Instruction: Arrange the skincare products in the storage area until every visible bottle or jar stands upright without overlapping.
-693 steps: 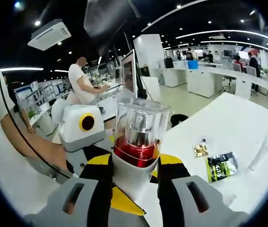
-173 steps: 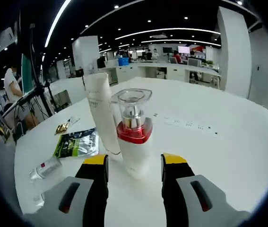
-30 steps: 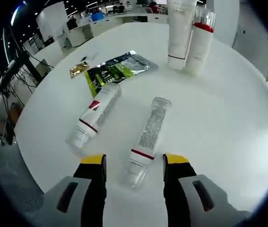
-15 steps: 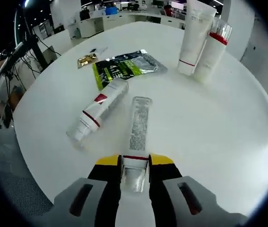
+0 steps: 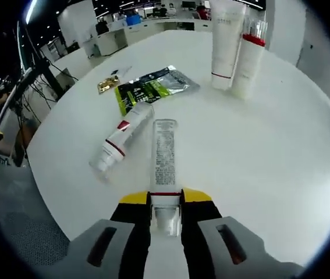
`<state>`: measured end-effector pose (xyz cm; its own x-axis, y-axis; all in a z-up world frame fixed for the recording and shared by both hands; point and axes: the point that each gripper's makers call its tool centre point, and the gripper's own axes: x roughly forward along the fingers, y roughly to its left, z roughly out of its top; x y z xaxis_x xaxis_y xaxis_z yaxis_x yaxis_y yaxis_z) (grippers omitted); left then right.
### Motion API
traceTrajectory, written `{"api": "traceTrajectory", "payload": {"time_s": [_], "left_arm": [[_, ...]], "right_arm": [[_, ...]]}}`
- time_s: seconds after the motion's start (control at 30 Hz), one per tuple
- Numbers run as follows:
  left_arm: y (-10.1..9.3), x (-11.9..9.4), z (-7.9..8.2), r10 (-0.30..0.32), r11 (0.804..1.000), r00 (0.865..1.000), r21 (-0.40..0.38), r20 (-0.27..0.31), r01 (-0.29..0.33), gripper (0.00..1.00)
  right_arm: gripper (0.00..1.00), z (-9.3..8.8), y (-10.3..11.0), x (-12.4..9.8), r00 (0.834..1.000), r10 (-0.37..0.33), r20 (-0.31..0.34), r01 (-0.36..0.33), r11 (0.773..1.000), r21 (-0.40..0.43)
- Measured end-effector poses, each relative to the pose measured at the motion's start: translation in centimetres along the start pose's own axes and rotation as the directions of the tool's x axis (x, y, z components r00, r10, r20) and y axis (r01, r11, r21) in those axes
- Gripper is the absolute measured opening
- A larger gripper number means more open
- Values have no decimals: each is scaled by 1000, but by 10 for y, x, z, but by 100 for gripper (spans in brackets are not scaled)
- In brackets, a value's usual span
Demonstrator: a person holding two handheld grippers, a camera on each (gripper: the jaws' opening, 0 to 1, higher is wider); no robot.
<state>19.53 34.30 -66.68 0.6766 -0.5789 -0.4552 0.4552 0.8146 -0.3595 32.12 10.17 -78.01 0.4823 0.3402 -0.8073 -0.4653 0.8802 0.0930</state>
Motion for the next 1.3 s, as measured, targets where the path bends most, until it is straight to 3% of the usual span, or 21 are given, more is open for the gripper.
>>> {"api": "traceTrajectory", "payload": {"time_s": [0.13, 0.2, 0.57, 0.67, 0.77, 0.9, 0.97, 1.13, 1.3], "left_arm": [[2, -3, 9, 17, 999, 999, -39, 35, -16, 40], [1, -3, 13, 16, 999, 999, -36, 47, -14, 41], [-14, 2, 30, -14, 1000, 999, 15, 33, 14, 43], [-24, 6, 41, -47, 998, 998, 40, 42, 46, 44], [-30, 9, 50, -70, 996, 996, 58, 51, 67, 45], [-36, 13, 61, -97, 993, 993, 68, 65, 93, 46], [-38, 14, 65, -121, 991, 990, 68, 73, 116, 47], [-45, 15, 76, -166, 982, 982, 111, 90, 155, 50], [-48, 18, 79, -191, 971, 979, 161, 65, 178, 50]], "right_arm": [[16, 17, 15, -22, 995, 58, 77, -53, 997, -64], [16, 20, 21, -31, 994, 71, 86, -65, 995, -70], [16, 41, 58, -70, 969, 175, 177, -159, 982, -101], [16, 53, 71, -82, 952, 231, 202, -202, 967, -153], [16, 67, 88, -95, 922, 310, 231, -281, 948, -150], [16, 80, 105, -111, 893, 393, 219, -342, 909, -237], [16, 82, 112, -116, 893, 412, 179, -353, 890, -289], [16, 80, 136, -126, 863, 494, 105, -422, 819, -388], [16, 72, 155, -131, 850, 527, 4, -459, 744, -485]]}}
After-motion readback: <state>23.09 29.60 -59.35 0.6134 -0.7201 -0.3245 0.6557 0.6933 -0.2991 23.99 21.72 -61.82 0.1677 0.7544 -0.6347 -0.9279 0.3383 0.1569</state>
